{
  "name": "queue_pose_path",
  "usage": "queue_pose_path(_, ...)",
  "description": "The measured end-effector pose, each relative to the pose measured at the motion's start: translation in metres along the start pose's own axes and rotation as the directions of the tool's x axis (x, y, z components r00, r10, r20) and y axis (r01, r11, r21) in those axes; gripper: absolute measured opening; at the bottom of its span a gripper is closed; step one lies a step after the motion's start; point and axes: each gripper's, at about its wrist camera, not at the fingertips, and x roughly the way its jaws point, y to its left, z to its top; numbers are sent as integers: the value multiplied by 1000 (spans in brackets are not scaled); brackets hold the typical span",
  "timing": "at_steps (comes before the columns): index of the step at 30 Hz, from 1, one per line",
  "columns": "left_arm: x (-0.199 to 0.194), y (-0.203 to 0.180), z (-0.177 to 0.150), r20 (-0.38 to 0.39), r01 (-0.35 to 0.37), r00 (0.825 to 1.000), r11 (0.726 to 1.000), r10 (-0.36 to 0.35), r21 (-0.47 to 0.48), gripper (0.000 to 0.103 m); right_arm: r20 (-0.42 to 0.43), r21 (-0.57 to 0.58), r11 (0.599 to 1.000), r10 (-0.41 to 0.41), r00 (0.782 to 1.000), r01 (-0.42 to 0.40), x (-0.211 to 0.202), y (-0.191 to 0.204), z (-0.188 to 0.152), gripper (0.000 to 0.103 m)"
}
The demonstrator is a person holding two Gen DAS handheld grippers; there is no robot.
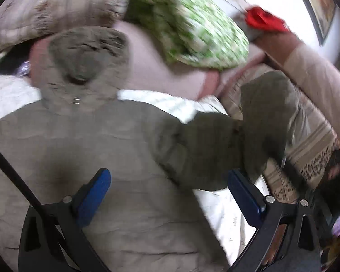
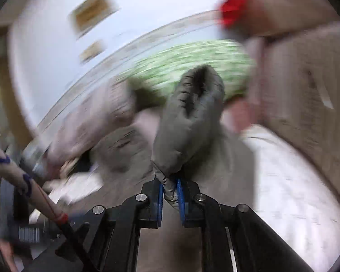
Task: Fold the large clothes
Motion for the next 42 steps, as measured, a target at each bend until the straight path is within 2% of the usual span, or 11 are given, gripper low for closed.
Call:
queue_pose_path(7,-36,105,-13,29,-2,1000,982,7,-189,102,-248,-143,976,125,961,-164,58,106,-68,12)
queue_pose_path(14,-6,179,-50,-60,18,997,939,-41,-343,102,-484,-252,948,49,873,-193,125,155,-140,14)
queue_pose_path(16,-4,192,-52,-64,28,996,924,-57,-382,102,-516,-248,945,58,855,-213,140,160,-149,30)
queue_pose_path(18,-9,203,-48,-45,42,997,911,-67,-410,102,-547,-246,935,85,833,-256,152,169,-160,85)
queue_pose_path(19,-12,204,-47,-43,23,998,911,-44,-411,102,-556,-249,927,100,825,-280,151,173,-163,86)
queue_pose_path(24,1,206,-59,-228,-186,967,934,118,-305,102,-534,-98,947,209,820,-305,116,149,-128,86)
queue_pose_path(32,34,202,-90,-308,-216,943,933,123,-288,86,-289,327,945,100,952,0,61,-5,-73,86)
queue_pose_path(35,28,193,-87,-267,-217,953,936,141,-279,65,-297,447,891,66,952,78,60,-42,-80,81)
queue_pose_path(36,26,190,-86,-262,-186,959,942,112,-278,46,-312,499,864,107,944,67,69,-50,-86,81)
queue_pose_path(39,22,190,-84,-249,-163,964,943,90,-291,34,-308,636,772,237,921,14,99,-62,-98,77)
queue_pose_path(42,4,200,-70,-194,-118,979,938,55,-327,20,-306,686,727,286,908,2,128,-67,-96,43)
